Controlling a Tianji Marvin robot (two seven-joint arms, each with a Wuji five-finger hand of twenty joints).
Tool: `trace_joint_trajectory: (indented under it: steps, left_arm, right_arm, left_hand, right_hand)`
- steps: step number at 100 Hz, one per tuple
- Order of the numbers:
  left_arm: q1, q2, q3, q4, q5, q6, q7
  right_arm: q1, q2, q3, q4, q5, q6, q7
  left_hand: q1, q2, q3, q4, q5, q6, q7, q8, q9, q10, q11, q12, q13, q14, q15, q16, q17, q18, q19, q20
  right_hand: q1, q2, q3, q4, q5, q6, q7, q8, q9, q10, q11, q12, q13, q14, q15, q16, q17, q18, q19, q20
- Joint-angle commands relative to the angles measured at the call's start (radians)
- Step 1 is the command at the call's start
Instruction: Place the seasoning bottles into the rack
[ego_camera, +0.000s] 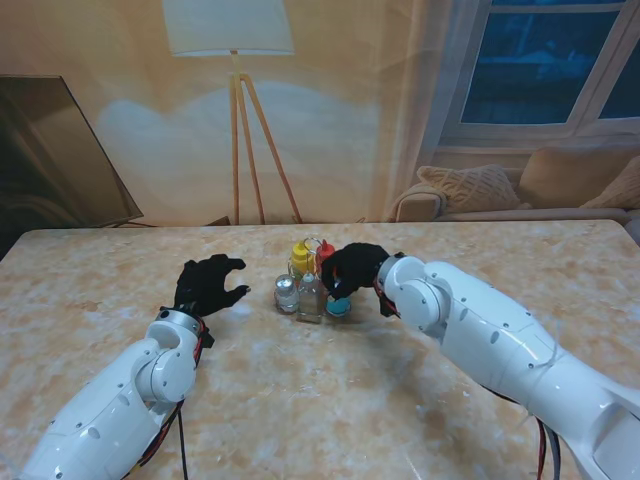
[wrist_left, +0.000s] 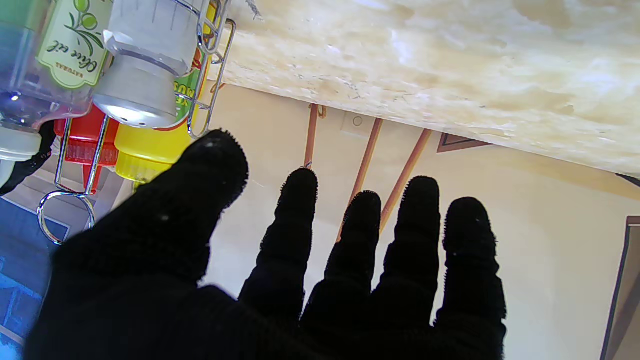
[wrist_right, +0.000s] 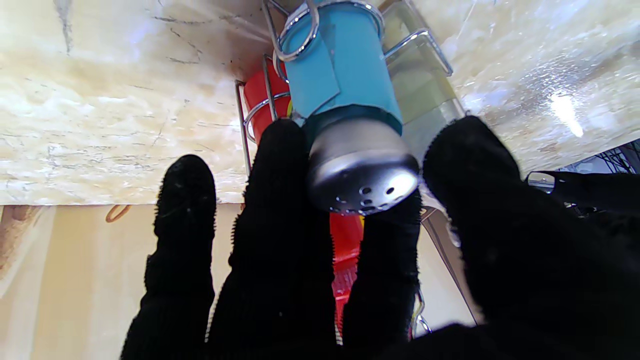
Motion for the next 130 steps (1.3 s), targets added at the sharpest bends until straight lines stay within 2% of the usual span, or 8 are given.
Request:
trace_joint_trajectory:
  steps: [1, 49, 80, 103, 130]
  left_arm:
    - [0.003, -0.002, -0.001, -0.003, 0.002, 0.0, -0.009]
    - [0.002, -0.001, -0.001, -0.003, 0.003, 0.003, -0.012]
    - [0.002, -0.002, 0.001, -0.003, 0.001, 0.004, -0.013]
    - [0.002, -0.002, -0.001, -0.002, 0.001, 0.003, -0.012]
    - [0.002, -0.002, 0.0, -0.003, -0.001, 0.002, -0.014]
  right_arm:
    - [-0.01, 0.001, 0.004, -0.008, 0.01, -0.007, 0.021]
    - [-0.035, 0.002, 0.05, -0.027, 0.022, -0.008, 0.006]
    - [-0.046, 0.005, 0.07, -0.041, 0.028, -0.005, 0.007]
    - [-0.091, 0.033, 0.141, -0.11, -0.02, -0.001, 0.026]
    - [-0.218, 0.077, 0.32, -0.25, -0.08, 0.01, 0.083]
  left_hand:
    - [0.0, -0.019, 0.031, 0.017, 0.016, 0.008, 0.021, 0.006, -0.032, 0.008, 0.002, 0.009, -0.015, -0.008, 0.013, 0.025, -0.005, -0.002, 0.009, 0.004]
    - [0.0, -0.021, 0.033, 0.017, 0.022, 0.011, 0.025, 0.007, -0.031, 0.007, 0.002, 0.009, -0.015, -0.008, 0.013, 0.025, -0.005, -0.003, 0.009, 0.004]
    - [-0.002, -0.02, 0.033, 0.017, 0.022, 0.01, 0.025, 0.008, -0.032, 0.007, 0.001, 0.009, -0.016, -0.008, 0.012, 0.024, -0.005, -0.002, 0.008, 0.004]
    - [-0.001, -0.019, 0.032, 0.017, 0.022, 0.01, 0.024, 0.008, -0.031, 0.007, 0.001, 0.009, -0.016, -0.006, 0.012, 0.024, -0.005, -0.001, 0.008, 0.004]
    - [-0.002, -0.011, 0.025, 0.016, 0.02, 0.011, 0.022, 0.007, -0.032, 0.005, 0.0, 0.008, -0.018, -0.007, 0.011, 0.024, -0.008, -0.002, 0.006, 0.004]
  right_hand:
    - [-0.008, 0.023, -0.02, 0.017, -0.017, 0.024, 0.004, 0.022, -0.012, -0.026, -0.02, -0.02, -0.006, -0.006, -0.021, -0.028, -0.01, 0.013, 0.002, 0.002]
    - [-0.009, 0.084, -0.044, 0.035, -0.054, 0.062, -0.037, 0.026, -0.044, -0.01, -0.048, -0.046, -0.01, 0.013, -0.077, -0.054, -0.028, 0.032, -0.001, -0.02]
    - [-0.011, 0.099, -0.062, 0.043, -0.054, 0.061, -0.048, 0.036, -0.048, -0.011, -0.05, -0.051, -0.009, 0.018, -0.086, -0.058, -0.036, 0.035, 0.005, -0.024]
    - [-0.007, 0.109, -0.075, 0.046, -0.056, 0.055, -0.051, 0.039, -0.047, -0.013, -0.05, -0.052, -0.024, 0.023, -0.086, -0.055, -0.052, 0.044, 0.004, -0.027]
    - [0.023, 0.117, -0.099, 0.051, -0.026, 0.025, -0.018, 0.04, -0.009, -0.032, -0.019, -0.029, -0.026, 0.013, -0.046, -0.03, -0.063, 0.04, 0.015, -0.024]
